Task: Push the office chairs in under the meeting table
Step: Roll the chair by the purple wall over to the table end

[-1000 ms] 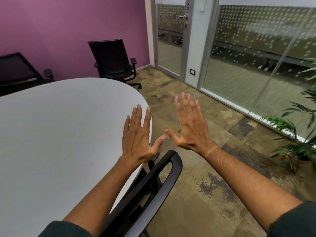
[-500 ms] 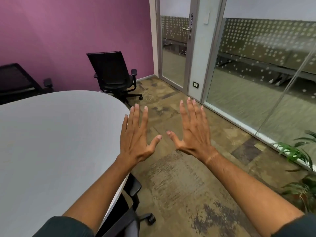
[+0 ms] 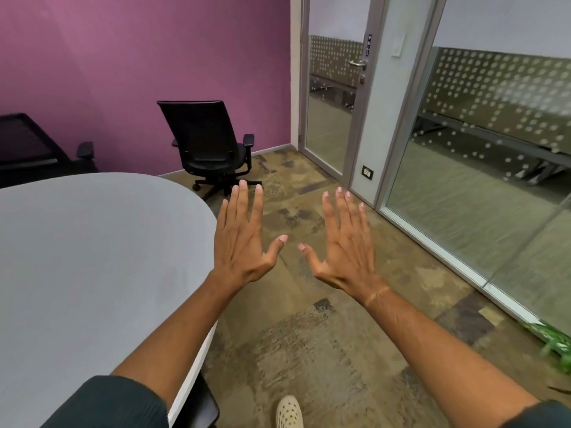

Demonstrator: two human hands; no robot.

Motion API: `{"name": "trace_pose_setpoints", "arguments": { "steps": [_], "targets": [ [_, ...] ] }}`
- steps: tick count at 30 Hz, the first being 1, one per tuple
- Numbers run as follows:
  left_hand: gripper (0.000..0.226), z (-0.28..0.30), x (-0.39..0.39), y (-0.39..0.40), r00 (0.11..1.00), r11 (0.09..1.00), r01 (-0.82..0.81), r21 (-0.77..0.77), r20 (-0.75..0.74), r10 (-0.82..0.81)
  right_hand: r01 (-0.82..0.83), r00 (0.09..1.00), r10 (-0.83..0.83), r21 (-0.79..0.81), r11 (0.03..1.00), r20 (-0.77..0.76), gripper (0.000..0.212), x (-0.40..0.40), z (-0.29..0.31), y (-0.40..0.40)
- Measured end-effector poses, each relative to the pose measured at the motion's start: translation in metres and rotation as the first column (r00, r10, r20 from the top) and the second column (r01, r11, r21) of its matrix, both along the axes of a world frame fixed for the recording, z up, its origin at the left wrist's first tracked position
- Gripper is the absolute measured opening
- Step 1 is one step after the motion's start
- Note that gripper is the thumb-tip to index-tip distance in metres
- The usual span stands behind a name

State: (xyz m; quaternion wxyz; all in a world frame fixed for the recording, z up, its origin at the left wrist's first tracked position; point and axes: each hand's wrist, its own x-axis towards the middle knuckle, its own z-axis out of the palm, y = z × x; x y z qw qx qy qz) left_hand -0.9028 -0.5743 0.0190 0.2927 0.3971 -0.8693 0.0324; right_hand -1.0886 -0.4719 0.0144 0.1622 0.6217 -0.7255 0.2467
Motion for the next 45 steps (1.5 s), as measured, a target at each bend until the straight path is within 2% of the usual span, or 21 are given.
{"name": "trace_pose_setpoints", "arguments": {
  "steps": [6,16,25,32,45],
  "targets": [
    [0.093,-0.010,-0.040,-0.115,0.999,0.999,-0.036,0.013,-0.026,0.037,-0.029,1.000,0.029,0.021,0.999,-0.008,0.098,-0.046,-0.003,-0.117],
    [0.093,0.008,-0.100,-0.295,0.998,0.998,-0.062,0.027,0.018,0.061,-0.054,0.998,0.055,0.053,0.997,-0.015,0.097,-0.098,0.018,-0.322],
    [0.092,-0.005,-0.139,-0.449,0.976,0.980,-0.196,0.033,0.105,0.192,-0.141,0.989,0.144,0.070,0.988,-0.041,0.098,-0.145,0.015,-0.502],
    [0.093,0.002,-0.176,-0.573,0.958,0.958,-0.283,0.042,0.061,0.280,-0.234,0.970,0.237,0.050,0.971,-0.061,0.097,-0.181,0.020,-0.646],
    [0.093,-0.007,-0.152,-0.785,0.911,0.913,-0.406,0.037,0.095,0.401,-0.323,0.942,0.328,0.071,0.944,-0.077,0.097,-0.167,0.012,-0.860]
  ]
}}
